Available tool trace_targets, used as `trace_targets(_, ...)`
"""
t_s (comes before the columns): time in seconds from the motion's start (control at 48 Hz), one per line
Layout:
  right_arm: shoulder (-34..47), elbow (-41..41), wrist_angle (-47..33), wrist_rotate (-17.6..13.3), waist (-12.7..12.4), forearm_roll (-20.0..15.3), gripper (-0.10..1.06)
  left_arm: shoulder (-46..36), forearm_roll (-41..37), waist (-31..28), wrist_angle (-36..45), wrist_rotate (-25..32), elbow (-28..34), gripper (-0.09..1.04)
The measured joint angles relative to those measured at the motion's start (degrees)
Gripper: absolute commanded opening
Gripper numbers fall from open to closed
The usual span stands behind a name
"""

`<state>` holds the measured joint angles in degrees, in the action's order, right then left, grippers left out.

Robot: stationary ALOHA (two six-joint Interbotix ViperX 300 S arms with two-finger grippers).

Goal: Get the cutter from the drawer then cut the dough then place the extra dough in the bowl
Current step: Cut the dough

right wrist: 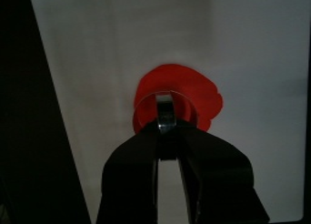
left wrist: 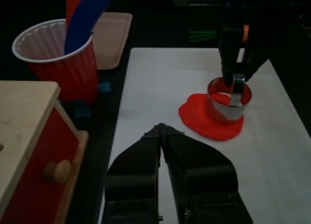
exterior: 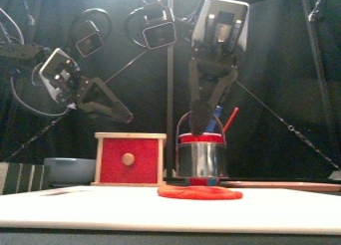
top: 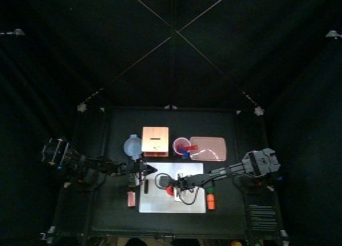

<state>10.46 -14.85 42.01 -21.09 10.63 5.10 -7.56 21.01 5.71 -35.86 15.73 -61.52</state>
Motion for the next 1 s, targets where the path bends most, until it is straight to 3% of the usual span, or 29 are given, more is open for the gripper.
trace_targets(0.438,1.0,0.1,-0.3,0.0,-0.6,2.4,0.49,-0.3,0.8,0.2,-0.1,0.0,-0.2,0.46)
trace_targets(1.0,1.8,0.2,-1.2,-0.5,-0.8,2.5,0.5,-0.3,1.2,0.4,-0.1,0.0,-0.4,0.46)
